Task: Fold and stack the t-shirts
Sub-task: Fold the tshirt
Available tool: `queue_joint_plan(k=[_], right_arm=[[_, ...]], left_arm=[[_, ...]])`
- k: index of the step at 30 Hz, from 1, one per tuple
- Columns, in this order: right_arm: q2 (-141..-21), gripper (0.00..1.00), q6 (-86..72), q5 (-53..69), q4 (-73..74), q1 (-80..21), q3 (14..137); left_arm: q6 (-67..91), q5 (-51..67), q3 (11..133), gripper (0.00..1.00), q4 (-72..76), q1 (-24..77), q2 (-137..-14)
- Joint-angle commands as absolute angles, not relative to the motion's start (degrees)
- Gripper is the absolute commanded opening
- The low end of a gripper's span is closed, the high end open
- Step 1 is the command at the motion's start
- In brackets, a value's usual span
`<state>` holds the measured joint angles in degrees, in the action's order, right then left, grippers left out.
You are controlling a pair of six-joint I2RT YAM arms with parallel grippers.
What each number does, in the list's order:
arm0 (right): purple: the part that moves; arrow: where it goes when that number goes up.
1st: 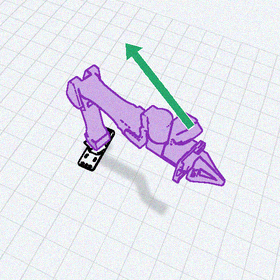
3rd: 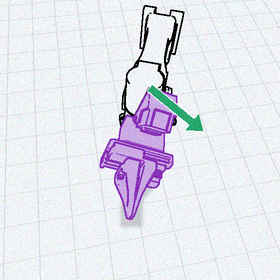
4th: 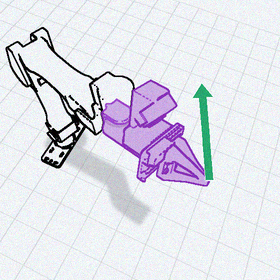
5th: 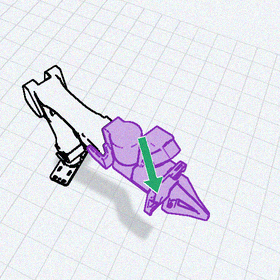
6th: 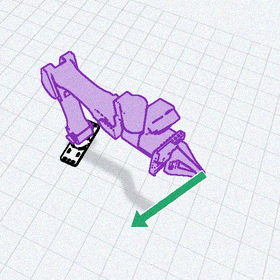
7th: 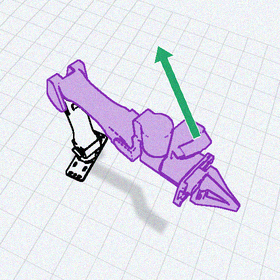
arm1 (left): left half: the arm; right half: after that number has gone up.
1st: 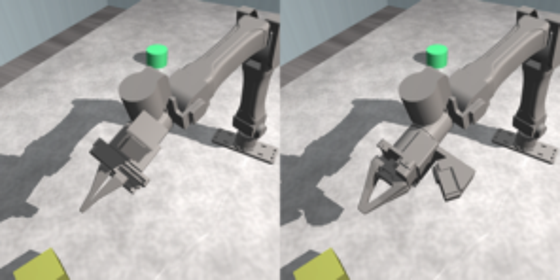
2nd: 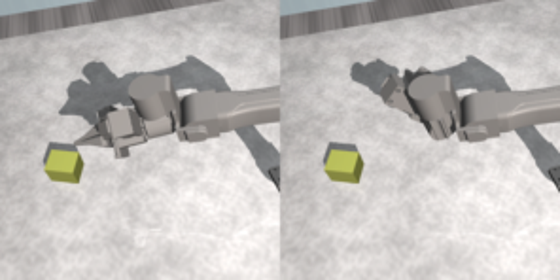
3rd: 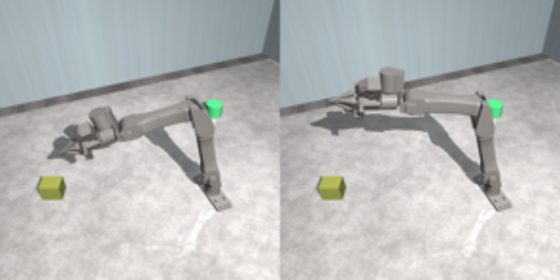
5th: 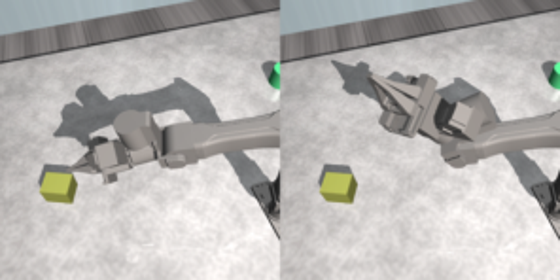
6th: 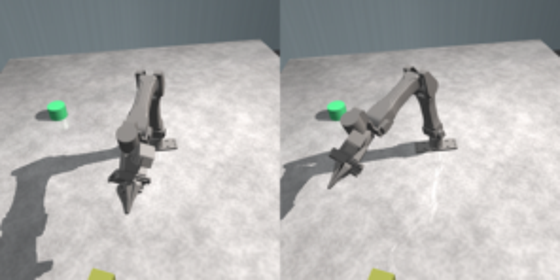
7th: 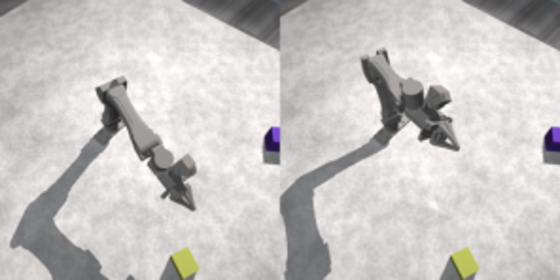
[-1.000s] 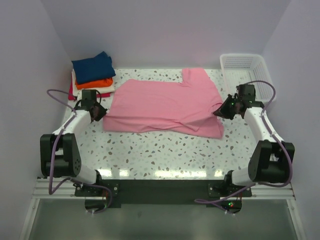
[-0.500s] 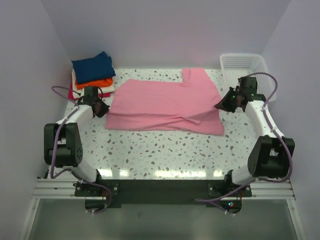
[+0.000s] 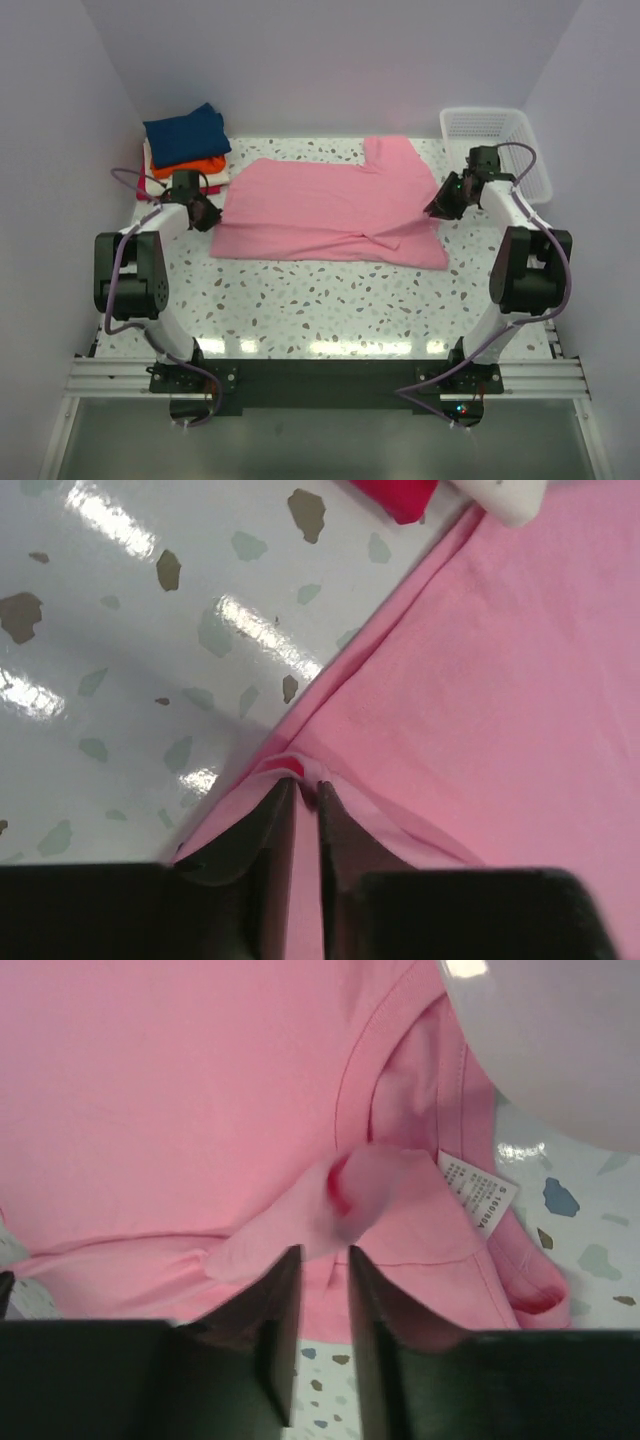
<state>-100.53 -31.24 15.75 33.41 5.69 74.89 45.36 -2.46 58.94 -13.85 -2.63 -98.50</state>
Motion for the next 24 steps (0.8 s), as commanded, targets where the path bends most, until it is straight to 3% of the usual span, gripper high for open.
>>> queue_joint_plan(k=[1, 2, 4, 5, 10, 14, 24], right_arm=[[-100.81, 0.39, -30.59, 14.86, 33.74, 6.06, 80.06], [-100.03, 0.47, -30.32, 14.33, 34.62, 6.06, 79.98], [-98.27, 0.65, -30.06, 12.75, 34.8, 6.06, 78.24], [-96.17, 0.67, -30.06, 11.27, 35.59, 6.06, 77.44], [-86.68, 0.65, -31.11, 11.07, 34.54, 6.06, 65.87], [-78.15, 0.58, -31.55, 10.37, 33.66, 6.06, 56.27], [-74.26, 0.58, -32.08, 9.41, 31.82, 6.06, 47.2]], left_arm=[[43.07, -1.93, 63.1, 0.21, -11.94, -3.25, -98.17], [42.63, -1.76, 63.54, 0.39, -12.3, -3.25, -97.39], [42.1, -2.72, 63.2, 0.55, -13.35, -3.25, -95.63], [42.27, -3.59, 62.76, 0.58, -13.97, -3.34, -94.67], [45.17, -9.4, 57.58, 0.56, -20.56, -3.43, -85.27], [47.19, -9.67, 47.93, 0.53, -20.39, -3.34, -76.75], [49.13, -5.54, 41.05, 0.52, -17.05, -3.17, -79.18]])
